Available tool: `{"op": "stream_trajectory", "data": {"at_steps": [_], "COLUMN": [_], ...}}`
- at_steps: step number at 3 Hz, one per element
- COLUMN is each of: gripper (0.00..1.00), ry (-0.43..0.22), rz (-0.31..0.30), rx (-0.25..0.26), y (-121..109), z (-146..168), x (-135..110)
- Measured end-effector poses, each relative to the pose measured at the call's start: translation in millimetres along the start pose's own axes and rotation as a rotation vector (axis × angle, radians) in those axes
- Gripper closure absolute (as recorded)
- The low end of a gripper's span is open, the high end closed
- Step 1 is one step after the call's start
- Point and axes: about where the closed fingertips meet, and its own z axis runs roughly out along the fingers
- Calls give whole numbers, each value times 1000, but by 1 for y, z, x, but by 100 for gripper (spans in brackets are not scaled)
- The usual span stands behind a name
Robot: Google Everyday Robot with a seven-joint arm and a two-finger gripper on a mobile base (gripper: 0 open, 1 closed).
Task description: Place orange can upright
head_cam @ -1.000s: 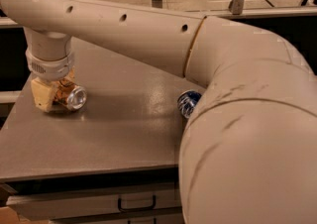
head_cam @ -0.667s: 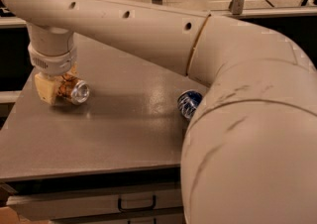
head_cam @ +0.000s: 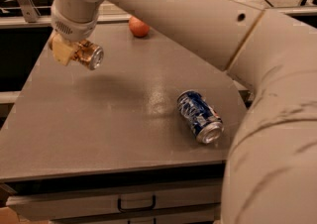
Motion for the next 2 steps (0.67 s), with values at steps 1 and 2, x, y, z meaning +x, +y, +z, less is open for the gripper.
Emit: {"op": "stream_trajectory", "data": {"at_steps": [1, 2], "gripper": [100, 100], "ry": [-183, -188], "rz": [-67, -134], "rx": [59, 81], "y": [-42, -49], "z": [-49, -55], "x": [-5, 1]}}
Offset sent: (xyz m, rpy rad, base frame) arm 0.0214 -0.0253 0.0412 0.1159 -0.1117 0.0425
